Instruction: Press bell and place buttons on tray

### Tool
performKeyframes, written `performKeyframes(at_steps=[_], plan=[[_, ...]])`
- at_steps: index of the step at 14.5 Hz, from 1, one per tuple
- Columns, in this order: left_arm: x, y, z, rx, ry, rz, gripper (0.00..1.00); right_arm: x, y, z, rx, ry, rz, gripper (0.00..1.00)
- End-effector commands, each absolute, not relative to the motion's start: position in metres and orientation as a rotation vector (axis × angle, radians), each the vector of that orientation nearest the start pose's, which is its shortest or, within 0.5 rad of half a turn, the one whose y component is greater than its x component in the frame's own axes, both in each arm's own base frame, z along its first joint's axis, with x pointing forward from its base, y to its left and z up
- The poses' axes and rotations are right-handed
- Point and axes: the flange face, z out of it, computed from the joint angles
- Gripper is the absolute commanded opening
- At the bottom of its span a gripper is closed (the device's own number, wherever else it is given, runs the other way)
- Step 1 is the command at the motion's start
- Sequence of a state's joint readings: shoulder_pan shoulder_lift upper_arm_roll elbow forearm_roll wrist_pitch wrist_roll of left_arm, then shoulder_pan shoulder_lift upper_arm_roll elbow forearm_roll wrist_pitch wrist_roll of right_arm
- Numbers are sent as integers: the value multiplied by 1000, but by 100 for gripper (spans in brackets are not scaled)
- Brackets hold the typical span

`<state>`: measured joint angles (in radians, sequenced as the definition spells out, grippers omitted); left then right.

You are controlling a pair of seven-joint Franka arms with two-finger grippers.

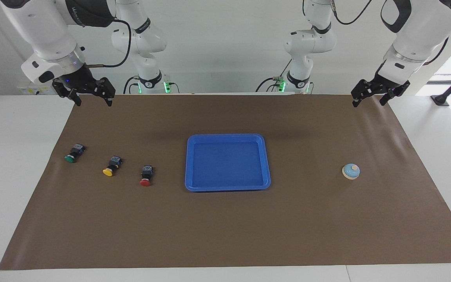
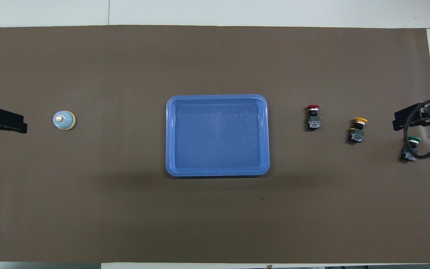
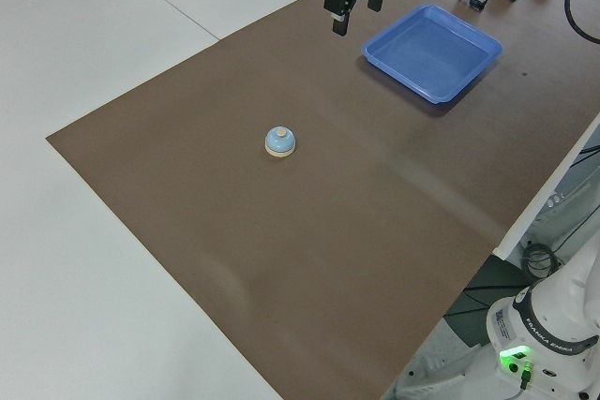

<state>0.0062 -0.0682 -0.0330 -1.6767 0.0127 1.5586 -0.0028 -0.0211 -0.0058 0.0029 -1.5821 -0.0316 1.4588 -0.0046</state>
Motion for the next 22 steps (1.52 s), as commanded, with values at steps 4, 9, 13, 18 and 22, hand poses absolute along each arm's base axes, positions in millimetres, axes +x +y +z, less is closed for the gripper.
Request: performKeyframes(at_steps=[4, 9, 13, 18, 22], plan=[[527, -12, 614, -3116, 24, 50, 100, 537, -18, 611, -3159, -2, 210, 100], [528, -11, 613, -3117, 29, 33, 100, 537, -18, 611, -3159, -2, 210, 100], [532, -8, 613, -3117, -82, -16, 0, 537, -18, 611, -3159, -2, 210, 100], [551, 19, 582, -3138, -157, -2, 0, 537, -17, 611, -3159, -5, 210, 100], [588, 25, 500, -3154, -177, -17, 0, 537, -17, 611, -3159, -5, 210, 100]])
